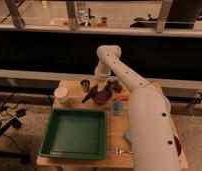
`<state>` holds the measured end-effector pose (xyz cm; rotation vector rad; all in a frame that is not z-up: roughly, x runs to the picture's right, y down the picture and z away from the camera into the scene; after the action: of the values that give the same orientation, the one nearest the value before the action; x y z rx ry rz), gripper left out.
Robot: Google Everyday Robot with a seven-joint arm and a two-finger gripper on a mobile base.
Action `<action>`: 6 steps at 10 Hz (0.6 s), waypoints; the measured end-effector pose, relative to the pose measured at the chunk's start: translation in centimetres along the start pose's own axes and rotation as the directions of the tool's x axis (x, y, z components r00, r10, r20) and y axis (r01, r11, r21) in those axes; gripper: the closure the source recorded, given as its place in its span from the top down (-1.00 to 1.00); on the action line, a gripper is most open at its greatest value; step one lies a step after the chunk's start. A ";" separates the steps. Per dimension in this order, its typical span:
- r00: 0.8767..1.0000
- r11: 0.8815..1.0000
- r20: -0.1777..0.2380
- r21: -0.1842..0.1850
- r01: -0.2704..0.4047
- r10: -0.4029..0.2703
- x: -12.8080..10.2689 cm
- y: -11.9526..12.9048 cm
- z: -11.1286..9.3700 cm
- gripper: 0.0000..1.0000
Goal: Place brush in purple bowl
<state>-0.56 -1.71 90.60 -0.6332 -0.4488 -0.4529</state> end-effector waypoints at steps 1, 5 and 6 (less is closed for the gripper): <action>1.000 1.000 -0.005 -0.006 0.004 -0.004 0.1 0.1 0.2 -0.68; 1.000 1.000 -0.019 -0.019 0.010 -0.011 0.5 0.5 0.5 -0.68; 1.000 1.000 -0.019 -0.023 0.008 -0.008 0.6 0.7 0.6 -0.68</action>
<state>0.15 -1.02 91.06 -0.6488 -0.4286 -0.4722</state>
